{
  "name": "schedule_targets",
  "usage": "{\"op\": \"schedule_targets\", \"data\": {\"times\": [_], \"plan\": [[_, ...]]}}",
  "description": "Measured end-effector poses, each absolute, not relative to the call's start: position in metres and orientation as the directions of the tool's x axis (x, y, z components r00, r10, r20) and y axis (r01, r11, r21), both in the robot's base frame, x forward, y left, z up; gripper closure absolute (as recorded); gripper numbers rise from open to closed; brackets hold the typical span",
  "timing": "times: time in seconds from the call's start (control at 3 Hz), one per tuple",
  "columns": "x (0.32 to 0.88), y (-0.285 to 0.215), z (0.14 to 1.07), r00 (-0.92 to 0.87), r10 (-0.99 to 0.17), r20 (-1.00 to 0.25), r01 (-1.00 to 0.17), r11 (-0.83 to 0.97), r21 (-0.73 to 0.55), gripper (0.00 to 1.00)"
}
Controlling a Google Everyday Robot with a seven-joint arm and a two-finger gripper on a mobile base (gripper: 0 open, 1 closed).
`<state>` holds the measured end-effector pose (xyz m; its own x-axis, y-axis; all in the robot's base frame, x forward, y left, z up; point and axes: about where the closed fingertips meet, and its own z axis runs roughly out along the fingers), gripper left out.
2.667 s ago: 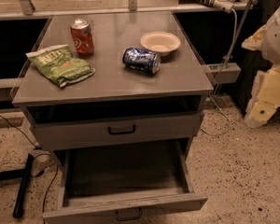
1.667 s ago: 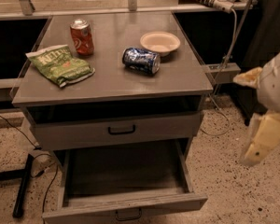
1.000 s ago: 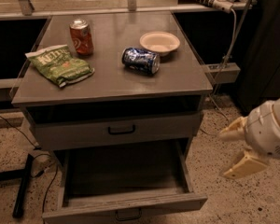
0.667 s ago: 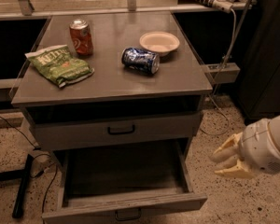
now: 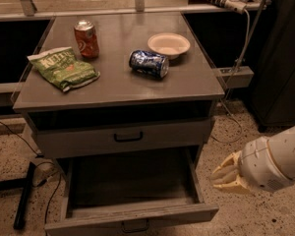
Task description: Close middle drawer
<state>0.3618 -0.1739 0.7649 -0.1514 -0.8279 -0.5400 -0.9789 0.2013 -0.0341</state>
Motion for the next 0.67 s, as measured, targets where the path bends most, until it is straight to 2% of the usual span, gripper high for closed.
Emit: {"op": "schedule_targets", "data": {"times": [0.67], "plan": [[0.363,-0.169,0.739,-0.171,-0.806,-0.567,-0.975,0.219,-0.017,1.0]]}}
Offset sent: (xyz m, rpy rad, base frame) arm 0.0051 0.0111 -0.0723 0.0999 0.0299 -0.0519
